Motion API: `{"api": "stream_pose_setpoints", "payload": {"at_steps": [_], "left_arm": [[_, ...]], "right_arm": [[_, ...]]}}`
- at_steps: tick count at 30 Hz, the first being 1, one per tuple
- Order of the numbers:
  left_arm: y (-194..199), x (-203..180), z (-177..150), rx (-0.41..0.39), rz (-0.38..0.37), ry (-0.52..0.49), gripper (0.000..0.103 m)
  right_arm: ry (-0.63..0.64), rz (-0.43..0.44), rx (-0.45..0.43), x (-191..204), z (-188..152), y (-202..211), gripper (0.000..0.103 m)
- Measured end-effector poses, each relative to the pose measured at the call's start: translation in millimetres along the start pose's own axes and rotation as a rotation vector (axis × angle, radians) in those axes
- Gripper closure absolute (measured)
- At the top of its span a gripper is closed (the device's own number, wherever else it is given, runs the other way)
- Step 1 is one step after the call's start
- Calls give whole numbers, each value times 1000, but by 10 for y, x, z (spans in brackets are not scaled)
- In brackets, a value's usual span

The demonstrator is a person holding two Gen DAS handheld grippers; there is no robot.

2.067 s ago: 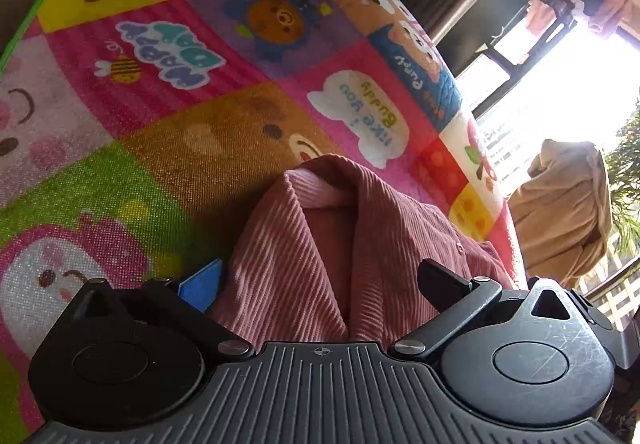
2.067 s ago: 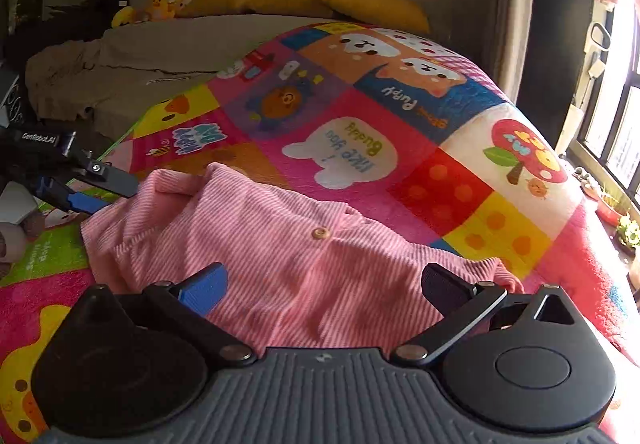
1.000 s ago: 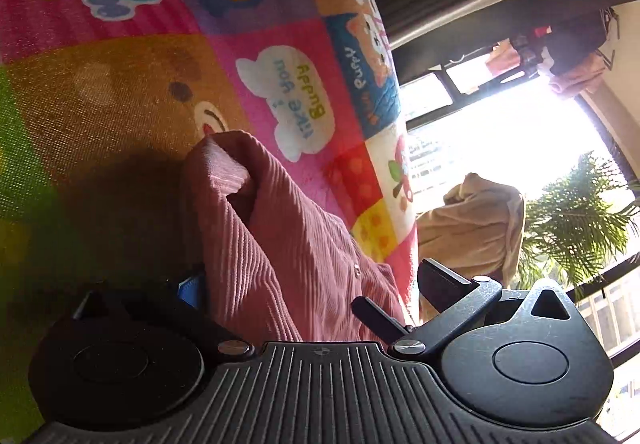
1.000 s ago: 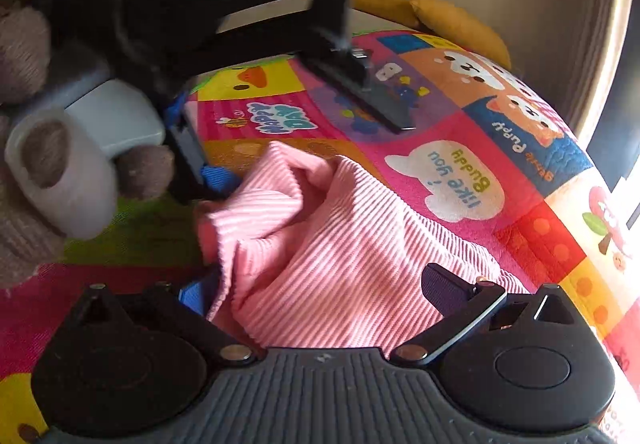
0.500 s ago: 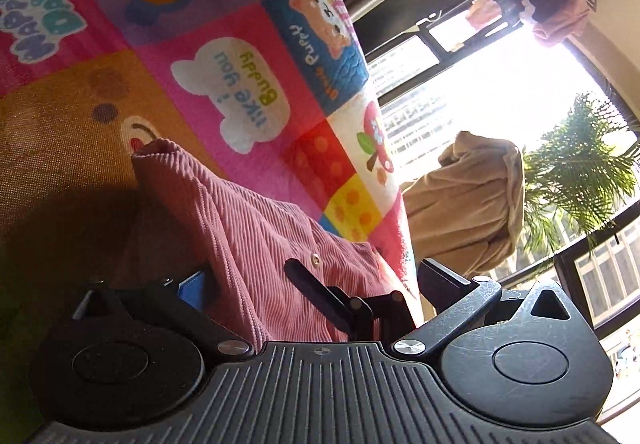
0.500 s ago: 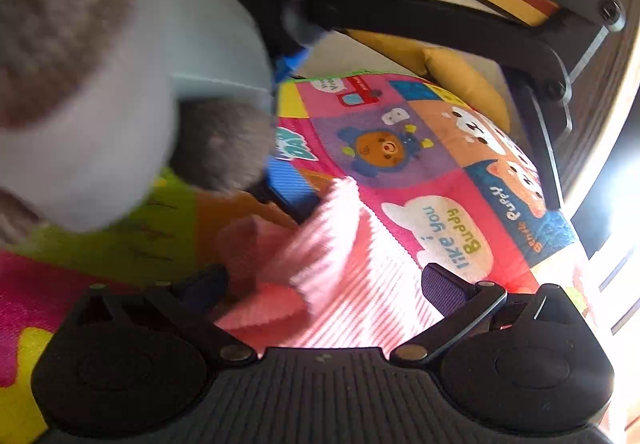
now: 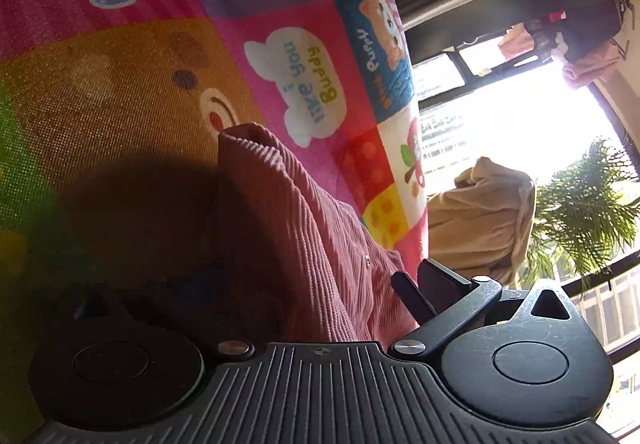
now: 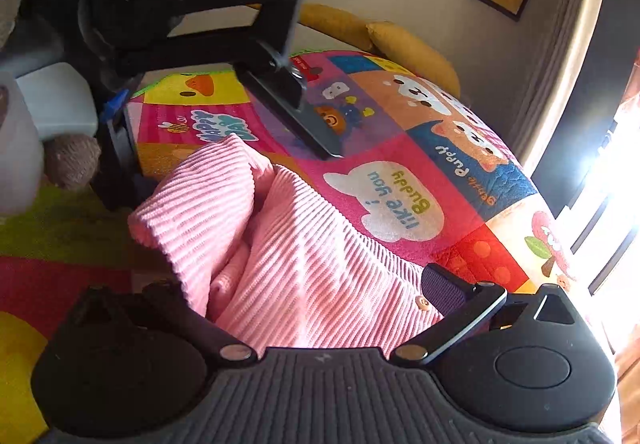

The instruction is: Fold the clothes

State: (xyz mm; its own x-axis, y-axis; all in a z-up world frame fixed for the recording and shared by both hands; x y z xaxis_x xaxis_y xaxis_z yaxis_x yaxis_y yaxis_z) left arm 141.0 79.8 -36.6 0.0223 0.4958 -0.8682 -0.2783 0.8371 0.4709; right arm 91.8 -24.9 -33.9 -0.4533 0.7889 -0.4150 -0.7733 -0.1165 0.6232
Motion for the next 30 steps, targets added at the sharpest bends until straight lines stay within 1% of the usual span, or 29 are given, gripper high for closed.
{"api": "stream_pose_setpoints", "payload": {"at_steps": [1,3,6,7,9,11,12,13,15,16,19,23,25,28,30], "left_arm": [[-66,-23,-4,18,-24,5,0],[-137,-124,16,33,-44,-9,0],[-175,-363,39,50,-85,-56,0],[-178,-445,40,56,-99,-72,0],[-159,-582,46,59,-100,-104,0],[-100,-669,53,56,-92,-142,0],[-26,-693,62,38,-90,-161,0],[55,-716,72,17,-90,-180,0],[293,-659,140,-61,-89,-172,0],[417,-626,175,-101,-89,-166,0],[672,-393,269,-190,-79,-91,0],[637,-52,260,-183,-84,19,0],[514,74,229,-154,-100,69,0],[286,155,199,-105,-138,112,0],[152,135,201,-79,-150,117,0]], "right_arm": [[18,15,-3,73,-2,65,0],[60,38,-9,223,-5,220,0],[114,31,-24,358,27,227,0],[129,24,-28,395,39,222,0],[117,-29,-33,375,75,130,0],[27,-46,-23,210,103,48,3],[-33,-49,-15,99,113,14,8],[-104,-50,-6,-41,112,-10,9],[-230,-46,4,-310,92,-31,9],[-290,-30,8,-443,72,-21,9],[-453,31,22,-801,5,-21,9],[-586,93,50,-1081,-128,-53,9],[-648,125,63,-1198,-188,-98,9],[-729,155,75,-1336,-289,-125,9],[-772,160,84,-1430,-360,-146,9]]}}
Point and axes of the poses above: each gripper's, at about its wrist camera, not at the fingertips, and y roughly against the way its jaws point, x to its left, z to its top, the point moved 8 cm from there along -y, roughly the way its jaws point, and after that the axes turned 13 degrees about x, right-handed, at the moved point
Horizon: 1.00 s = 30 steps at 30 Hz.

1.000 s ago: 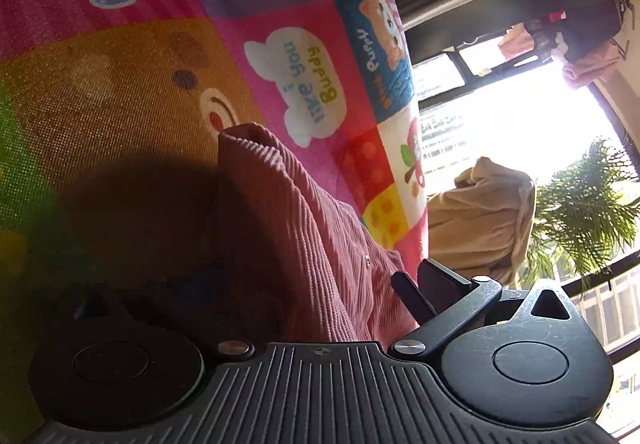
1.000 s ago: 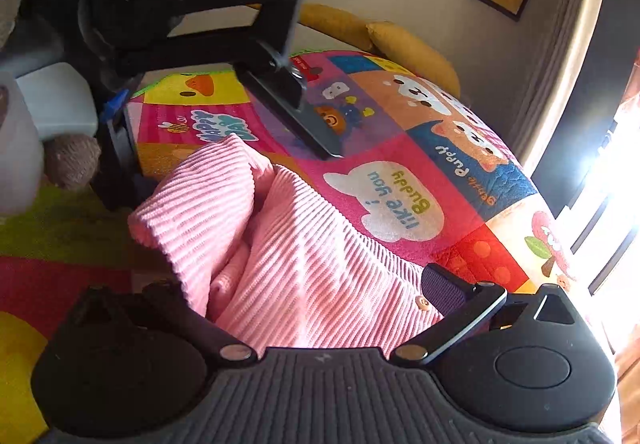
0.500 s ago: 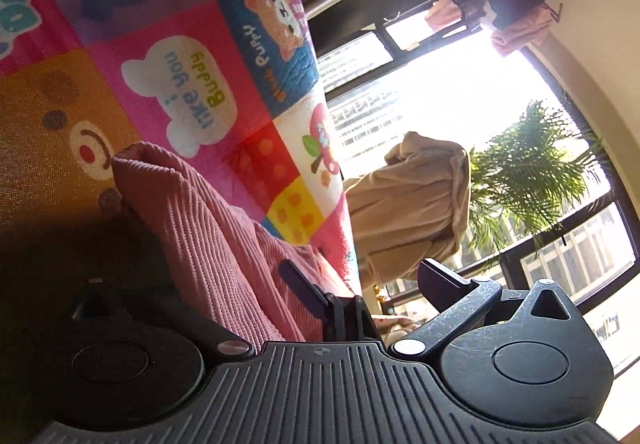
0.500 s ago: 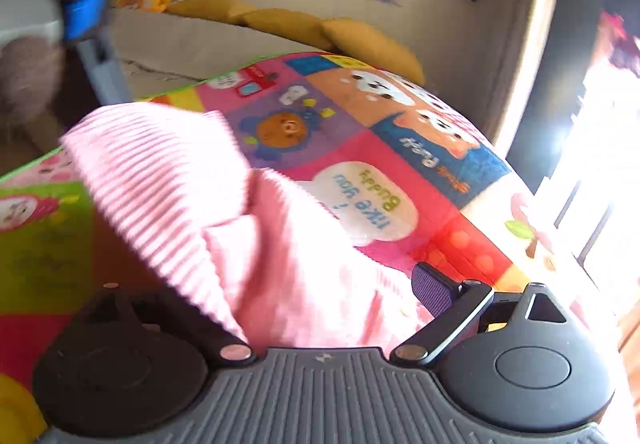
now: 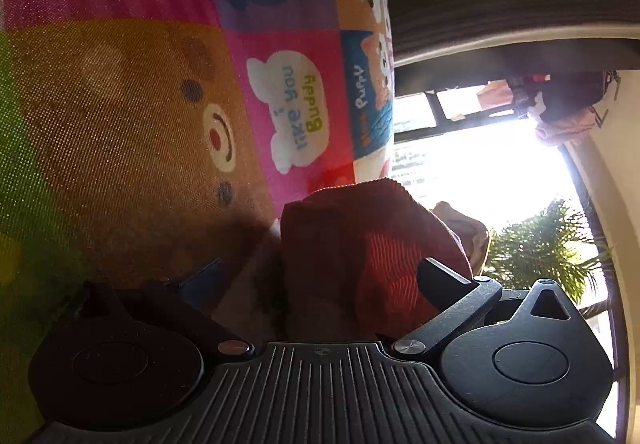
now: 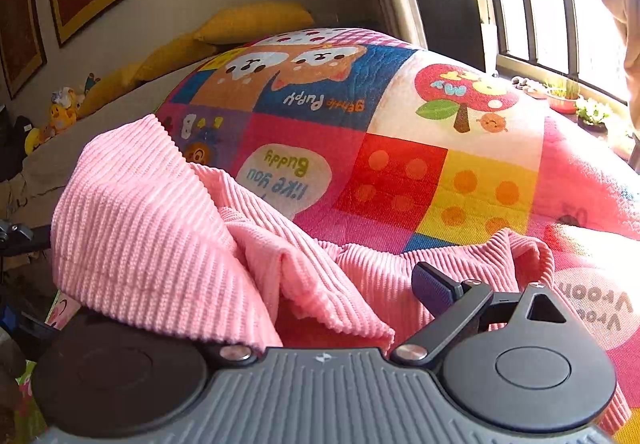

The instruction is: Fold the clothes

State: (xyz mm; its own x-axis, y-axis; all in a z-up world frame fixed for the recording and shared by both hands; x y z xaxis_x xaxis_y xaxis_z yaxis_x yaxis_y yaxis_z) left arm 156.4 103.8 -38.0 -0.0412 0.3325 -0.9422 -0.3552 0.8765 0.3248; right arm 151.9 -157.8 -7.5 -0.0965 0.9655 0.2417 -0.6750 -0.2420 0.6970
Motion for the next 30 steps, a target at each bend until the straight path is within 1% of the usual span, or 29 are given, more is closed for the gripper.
{"api": "stream_pose_setpoints", "payload": {"at_steps": [4,7,11,13,16,20,22,24,26,27,28,30], "left_arm": [[-118,-201,26,-2,-1,-69,0],[-59,-380,49,-28,-3,-138,0],[74,-498,101,-65,25,-175,0],[142,-559,140,-85,21,-187,0],[137,-730,234,-95,-10,-209,0],[-117,-967,410,-79,-55,-265,0],[-335,-982,463,-35,-49,-276,0],[-583,-895,410,68,-24,-267,0],[-714,-761,244,147,2,-265,0],[-737,-711,157,174,7,-268,0],[-743,-646,36,201,1,-265,0],[-710,-514,-175,240,-30,-227,0]], "right_arm": [[-54,24,6,-194,-25,76,8],[-50,36,-21,-229,-16,172,7],[-84,95,-69,-215,73,327,5],[-69,101,-74,-161,109,343,5],[-7,61,-85,-44,86,333,5],[42,47,-90,52,16,364,5],[65,36,-97,85,-6,403,5],[82,14,-110,83,13,463,5],[97,3,-129,68,38,531,4],[103,0,-140,58,52,567,3],[107,-1,-149,48,63,598,2],[95,19,-150,41,69,623,2]]}}
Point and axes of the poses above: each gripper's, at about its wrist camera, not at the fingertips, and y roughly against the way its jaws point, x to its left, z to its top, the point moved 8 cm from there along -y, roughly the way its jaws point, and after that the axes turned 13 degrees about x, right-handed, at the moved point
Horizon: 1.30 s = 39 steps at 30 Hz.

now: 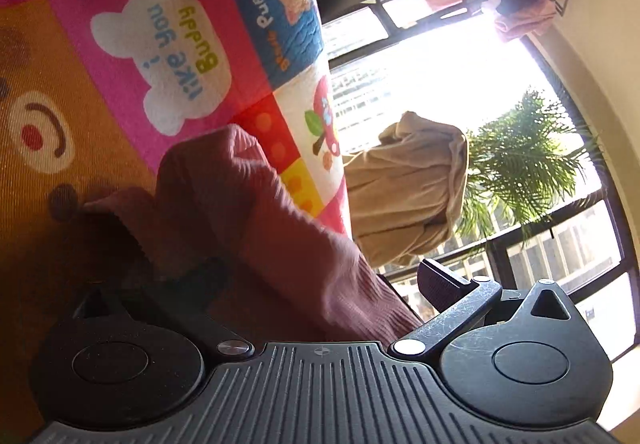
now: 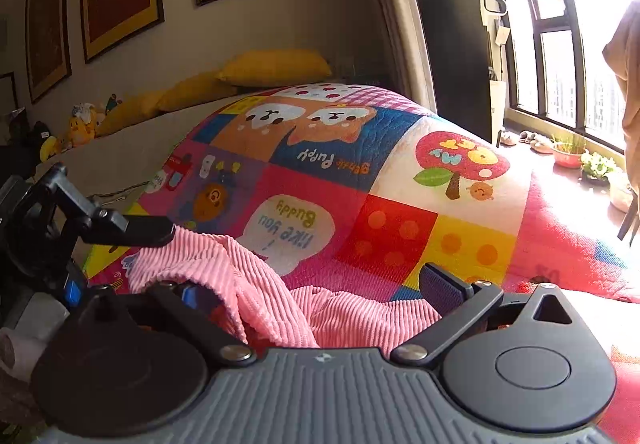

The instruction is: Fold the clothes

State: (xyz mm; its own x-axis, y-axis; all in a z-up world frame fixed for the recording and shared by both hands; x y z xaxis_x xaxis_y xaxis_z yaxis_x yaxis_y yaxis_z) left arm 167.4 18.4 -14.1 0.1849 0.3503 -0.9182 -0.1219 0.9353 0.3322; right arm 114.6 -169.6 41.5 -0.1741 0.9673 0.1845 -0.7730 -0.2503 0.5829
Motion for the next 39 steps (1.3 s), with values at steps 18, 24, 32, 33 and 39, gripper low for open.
{"api": "stream_pose_setpoints", "payload": {"at_steps": [18,24,32,33,39], "left_arm": [[625,433,175,-173,-16,151,0],[-47,368,210,-19,10,108,0],[-123,144,199,56,60,30,0],[-116,127,194,57,57,28,0],[-171,154,237,53,64,54,0]], "right_arm": [[172,-47,-25,356,-197,43,0],[315,51,92,517,-495,227,0],[426,-99,51,883,-575,-91,0],[412,-86,60,899,-548,-187,0],[475,-98,107,989,-556,-583,36]]}}
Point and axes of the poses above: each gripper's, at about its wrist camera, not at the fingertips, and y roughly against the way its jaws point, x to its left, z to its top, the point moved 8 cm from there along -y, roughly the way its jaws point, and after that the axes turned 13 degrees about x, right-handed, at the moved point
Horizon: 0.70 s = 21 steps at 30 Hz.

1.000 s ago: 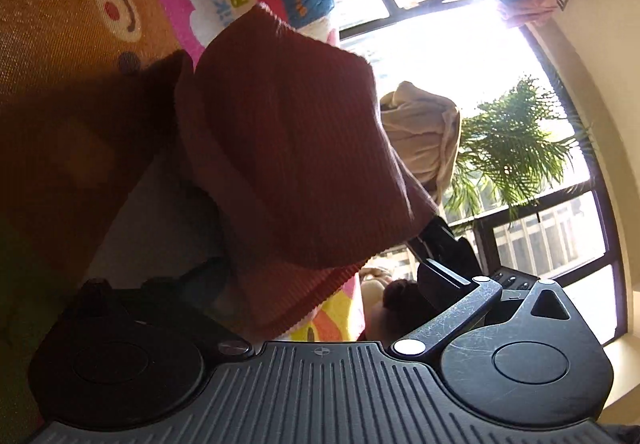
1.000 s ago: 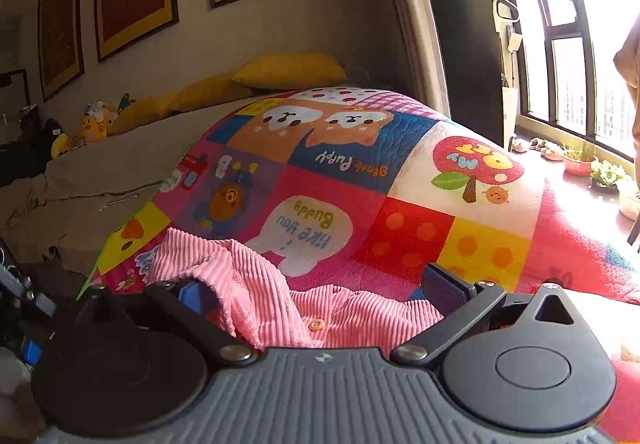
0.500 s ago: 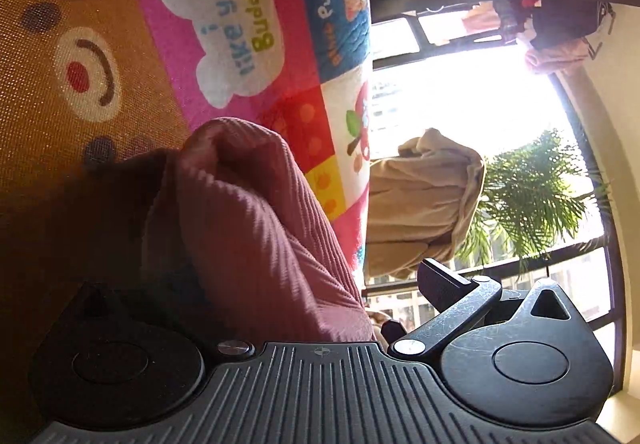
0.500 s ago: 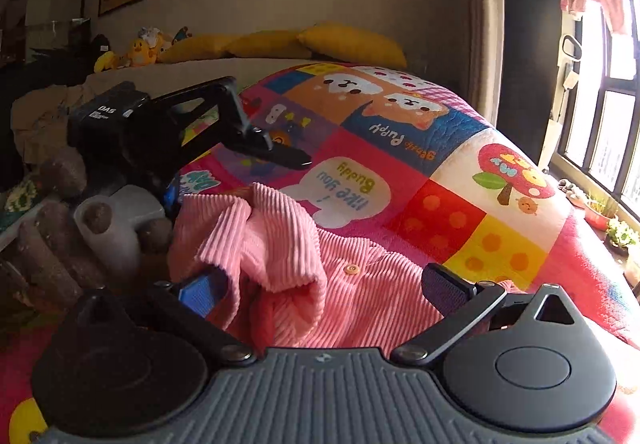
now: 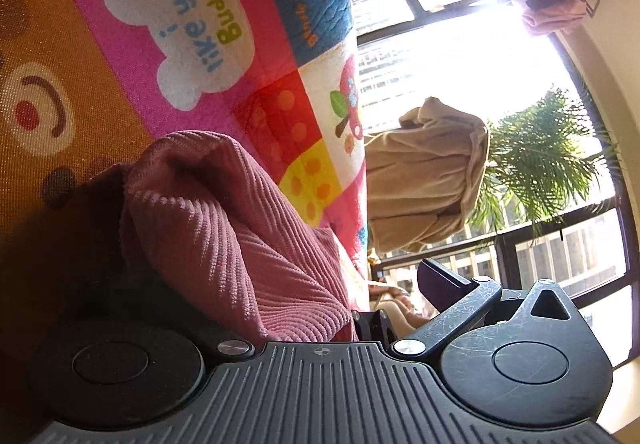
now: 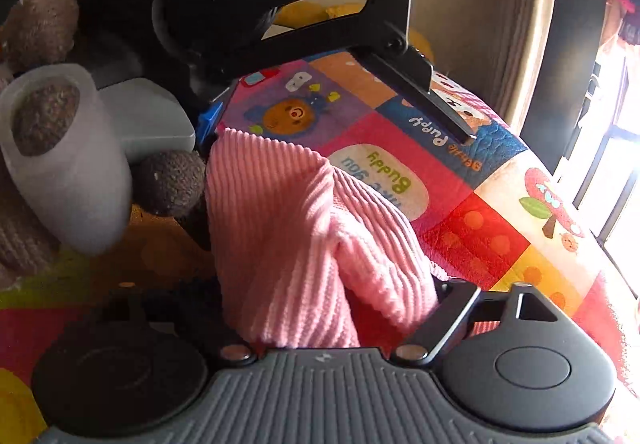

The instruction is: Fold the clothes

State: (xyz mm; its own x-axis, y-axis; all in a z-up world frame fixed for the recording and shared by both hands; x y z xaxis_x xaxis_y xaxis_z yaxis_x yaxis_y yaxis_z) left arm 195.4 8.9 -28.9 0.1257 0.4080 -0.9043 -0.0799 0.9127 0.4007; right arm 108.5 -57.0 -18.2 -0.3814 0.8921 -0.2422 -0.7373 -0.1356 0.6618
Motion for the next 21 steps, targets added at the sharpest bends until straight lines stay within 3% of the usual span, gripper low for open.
{"api": "stream_pose_setpoints", "payload": {"at_steps": [1,5,12,15,19,21], "left_arm": [[-27,-25,2,3,-1,-2,0],[-247,-374,-8,45,1,-84,0],[-1066,-1254,-41,182,-28,-240,0],[-1228,-1673,-124,203,-23,-358,0],[-944,-1941,-85,65,65,-488,0],[-758,-1873,-28,-19,162,-493,0]], "right_arm": [[-19,26,2,-37,-14,27,44],[-100,15,-47,-351,-110,264,51],[-423,-56,-124,-1498,-487,792,60],[-525,-126,-61,-1961,-796,759,60],[-649,-152,50,-2373,-1256,625,60],[-681,-126,59,-2475,-1386,630,55]]}}
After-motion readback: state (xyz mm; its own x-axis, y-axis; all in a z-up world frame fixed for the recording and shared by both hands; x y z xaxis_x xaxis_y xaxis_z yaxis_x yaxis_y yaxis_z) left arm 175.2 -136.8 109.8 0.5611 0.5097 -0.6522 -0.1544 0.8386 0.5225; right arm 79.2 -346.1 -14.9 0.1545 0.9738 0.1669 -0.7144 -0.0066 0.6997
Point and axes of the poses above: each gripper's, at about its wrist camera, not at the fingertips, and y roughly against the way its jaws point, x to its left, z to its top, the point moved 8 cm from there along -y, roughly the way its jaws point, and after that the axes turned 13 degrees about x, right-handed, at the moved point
